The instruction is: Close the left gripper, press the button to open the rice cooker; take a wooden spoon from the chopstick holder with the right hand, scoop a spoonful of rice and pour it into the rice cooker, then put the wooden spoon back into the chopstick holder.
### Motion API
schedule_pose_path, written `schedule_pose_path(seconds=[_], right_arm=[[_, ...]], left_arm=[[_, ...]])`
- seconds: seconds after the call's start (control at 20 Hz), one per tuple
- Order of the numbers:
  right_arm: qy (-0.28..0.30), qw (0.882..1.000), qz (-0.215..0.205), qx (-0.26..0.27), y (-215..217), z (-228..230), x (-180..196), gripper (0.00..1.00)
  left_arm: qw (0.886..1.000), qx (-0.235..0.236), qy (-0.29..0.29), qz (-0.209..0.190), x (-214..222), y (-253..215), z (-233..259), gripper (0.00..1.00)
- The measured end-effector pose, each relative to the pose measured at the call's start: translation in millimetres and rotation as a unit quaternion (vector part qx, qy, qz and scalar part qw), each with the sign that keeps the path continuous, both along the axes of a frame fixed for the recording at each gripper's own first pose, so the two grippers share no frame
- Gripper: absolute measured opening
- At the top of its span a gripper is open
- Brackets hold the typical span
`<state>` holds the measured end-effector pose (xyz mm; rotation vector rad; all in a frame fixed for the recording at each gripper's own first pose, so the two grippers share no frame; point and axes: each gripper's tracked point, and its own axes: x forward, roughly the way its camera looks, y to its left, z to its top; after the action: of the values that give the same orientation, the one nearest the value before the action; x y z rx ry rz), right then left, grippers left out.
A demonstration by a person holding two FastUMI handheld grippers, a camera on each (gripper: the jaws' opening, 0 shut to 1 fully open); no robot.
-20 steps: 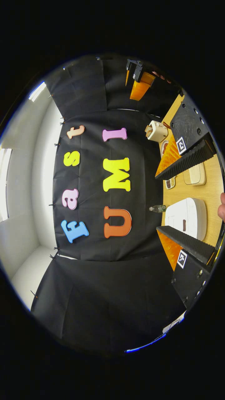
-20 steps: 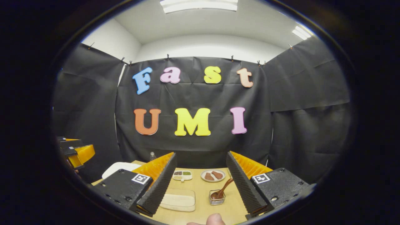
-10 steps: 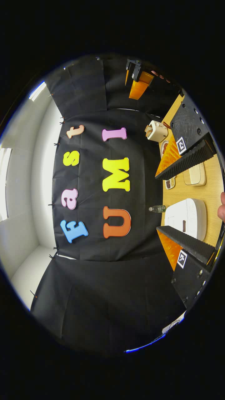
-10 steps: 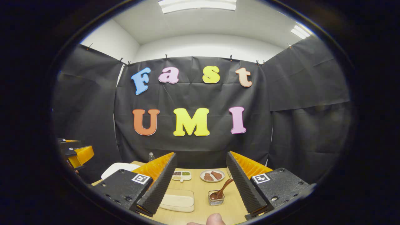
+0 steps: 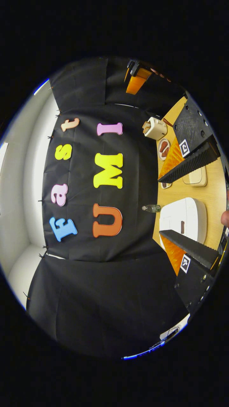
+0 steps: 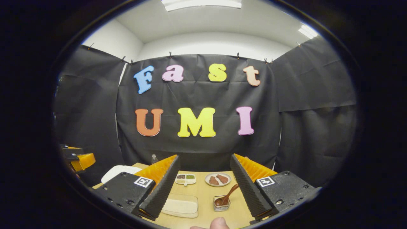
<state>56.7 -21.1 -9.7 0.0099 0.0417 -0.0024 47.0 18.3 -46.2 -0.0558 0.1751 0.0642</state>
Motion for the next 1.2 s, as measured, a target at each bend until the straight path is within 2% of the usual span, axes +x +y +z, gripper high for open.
schedule_pose_path(seconds=[0.15,0.2,0.25,0.4,0.45,0.5,0.55,0.65,0.8,1.15,1.2], right_arm=[[0.006,1.000,0.001,0.001,-5.3,-7.8,17.1,1.00],[0.011,1.000,0.002,0.000,-6.9,-11.3,23.0,1.00],[0.014,1.000,0.003,-0.001,-10.2,-15.3,27.9,1.00],[0.016,1.000,0.000,0.002,-24.6,-18.9,45.7,1.00],[0.017,1.000,-0.003,0.002,-30.3,-21.2,51.8,1.00],[0.018,1.000,-0.006,0.003,-36.3,-22.7,57.6,1.00],[0.019,1.000,-0.010,0.006,-42.6,-24.6,62.9,1.00],[0.021,1.000,-0.019,0.010,-55.1,-29.2,70.1,1.00],[0.031,0.999,-0.036,0.017,-74.5,-39.3,79.3,1.00],[0.059,0.995,-0.074,0.017,-115.3,-65.1,87.3,1.00],[0.063,0.995,-0.077,0.018,-119.4,-67.0,88.1,1.00]], left_arm=[[0.998,-0.018,0.054,-0.002,17.2,4.7,-27.3,0.93],[0.997,-0.023,0.072,-0.003,24.2,6.5,-34.4,0.88],[0.995,-0.028,0.092,0.000,31.6,9.8,-42.9,0.78],[0.989,-0.046,0.140,0.006,48.9,20.7,-62.8,0.66],[0.986,-0.050,0.157,0.011,55.8,25.7,-72.3,0.51],[0.983,-0.057,0.175,0.020,61.9,31.7,-81.1,0.41],[0.979,-0.066,0.190,0.028,66.8,37.2,-87.2,0.21],[0.970,-0.092,0.224,0.032,74.5,41.9,-103.2,0.02],[0.959,-0.118,0.256,0.029,95.3,48.3,-133.1,0.00],[0.930,-0.155,0.331,0.035,104.9,61.6,-175.9,0.00],[0.929,-0.154,0.335,0.037,104.6,65.1,-176.9,0.00]])
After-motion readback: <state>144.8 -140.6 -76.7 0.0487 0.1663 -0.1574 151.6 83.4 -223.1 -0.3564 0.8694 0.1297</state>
